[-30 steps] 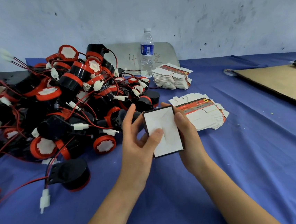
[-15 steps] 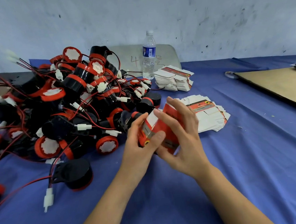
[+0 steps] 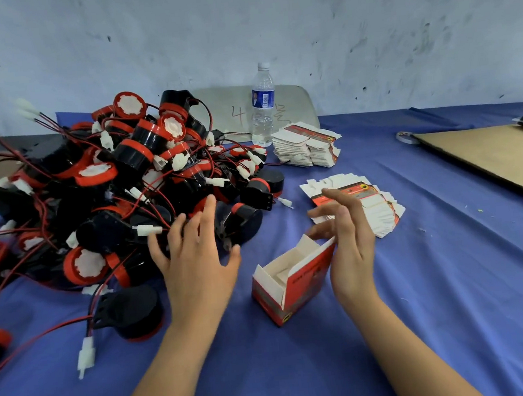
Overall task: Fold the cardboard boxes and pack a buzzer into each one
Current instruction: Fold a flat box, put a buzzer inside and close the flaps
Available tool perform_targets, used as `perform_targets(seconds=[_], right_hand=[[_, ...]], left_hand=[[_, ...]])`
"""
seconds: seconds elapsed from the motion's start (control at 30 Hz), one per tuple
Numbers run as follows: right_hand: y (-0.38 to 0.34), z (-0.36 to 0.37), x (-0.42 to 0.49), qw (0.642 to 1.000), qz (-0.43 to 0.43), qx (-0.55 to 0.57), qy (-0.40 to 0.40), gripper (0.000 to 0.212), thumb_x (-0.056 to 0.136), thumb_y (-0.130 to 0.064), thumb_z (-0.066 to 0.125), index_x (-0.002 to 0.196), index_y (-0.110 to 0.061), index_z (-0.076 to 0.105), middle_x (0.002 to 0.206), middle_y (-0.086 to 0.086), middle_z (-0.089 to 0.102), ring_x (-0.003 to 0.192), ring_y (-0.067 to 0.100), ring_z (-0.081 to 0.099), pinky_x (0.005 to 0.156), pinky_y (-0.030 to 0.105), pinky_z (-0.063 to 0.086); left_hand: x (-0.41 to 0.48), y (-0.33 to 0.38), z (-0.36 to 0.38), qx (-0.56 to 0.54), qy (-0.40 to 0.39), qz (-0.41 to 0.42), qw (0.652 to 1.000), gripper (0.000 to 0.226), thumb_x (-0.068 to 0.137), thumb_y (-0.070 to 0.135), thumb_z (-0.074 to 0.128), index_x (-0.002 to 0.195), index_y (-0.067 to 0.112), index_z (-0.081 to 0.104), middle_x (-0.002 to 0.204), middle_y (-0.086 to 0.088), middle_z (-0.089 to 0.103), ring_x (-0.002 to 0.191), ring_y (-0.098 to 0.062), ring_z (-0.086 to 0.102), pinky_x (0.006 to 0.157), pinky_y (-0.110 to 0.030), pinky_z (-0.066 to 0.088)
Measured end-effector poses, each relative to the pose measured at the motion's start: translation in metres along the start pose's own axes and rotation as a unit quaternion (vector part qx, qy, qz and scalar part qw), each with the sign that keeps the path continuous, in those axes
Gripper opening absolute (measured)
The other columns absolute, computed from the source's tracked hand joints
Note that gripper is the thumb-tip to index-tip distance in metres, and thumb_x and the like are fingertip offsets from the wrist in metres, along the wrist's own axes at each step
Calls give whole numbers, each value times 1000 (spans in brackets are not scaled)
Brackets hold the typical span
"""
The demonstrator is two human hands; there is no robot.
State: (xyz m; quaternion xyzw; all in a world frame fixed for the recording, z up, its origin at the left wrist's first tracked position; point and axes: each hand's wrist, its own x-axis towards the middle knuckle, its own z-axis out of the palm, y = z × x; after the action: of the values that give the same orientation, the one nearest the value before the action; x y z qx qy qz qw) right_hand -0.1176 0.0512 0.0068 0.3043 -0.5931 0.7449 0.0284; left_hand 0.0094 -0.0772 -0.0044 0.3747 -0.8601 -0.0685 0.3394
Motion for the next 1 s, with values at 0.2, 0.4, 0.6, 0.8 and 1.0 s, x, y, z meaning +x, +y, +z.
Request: perform_targets(seconds=[0.2, 0.4, 0.6, 0.8, 1.0], right_hand=[[-7, 6, -9, 997, -31, 42, -58, 29, 94, -39, 37, 103, -37, 64, 72, 5, 63, 48, 30, 52, 48, 31, 45], [-5, 6, -10, 997, -7, 54, -45, 31, 98, -29, 34, 100, -36, 64, 68, 6, 62, 49, 35, 49, 48, 36, 44], [-1, 3, 1, 987, 99, 109, -66, 29, 91, -36, 43, 104, -20, 64, 73, 8, 67, 61, 26, 62, 59, 27, 51], [4, 4, 4, 967, 122, 111, -196, 26, 89, -28, 55, 105, -13, 69, 103, 8, 73, 99, 24, 69, 85, 31, 53], [-3, 5, 8, 923, 234, 276, -134, 27, 78, -30, 70, 102, -16, 72, 101, 9, 73, 92, 25, 70, 83, 39, 58]], left_hand=[[-2, -5, 14, 87, -2, -9, 996, 90, 72, 39, 80, 149, 26, 36, 110, -10, 58, 121, -31, 42, 111, -62, -9], [2, -5, 14, -47, 77, -46, 995, 52, 76, 34, 79, 122, 13, 63, 82, -3, 67, 110, -27, 55, 117, -57, -3], [3, 9, -2, -215, 169, 34, 961, 36, 92, 38, 54, 101, 7, 70, 91, -2, 67, 92, -23, 62, 113, -32, 26], [-9, 29, -5, -431, 68, 52, 899, 15, 90, 25, 61, 105, 28, 65, 88, 20, 70, 80, 2, 67, 73, -16, 51], [-3, 26, -9, -530, -84, 32, 843, 43, 85, 14, 56, 120, 36, 48, 122, 15, 64, 118, -1, 56, 96, -13, 41]])
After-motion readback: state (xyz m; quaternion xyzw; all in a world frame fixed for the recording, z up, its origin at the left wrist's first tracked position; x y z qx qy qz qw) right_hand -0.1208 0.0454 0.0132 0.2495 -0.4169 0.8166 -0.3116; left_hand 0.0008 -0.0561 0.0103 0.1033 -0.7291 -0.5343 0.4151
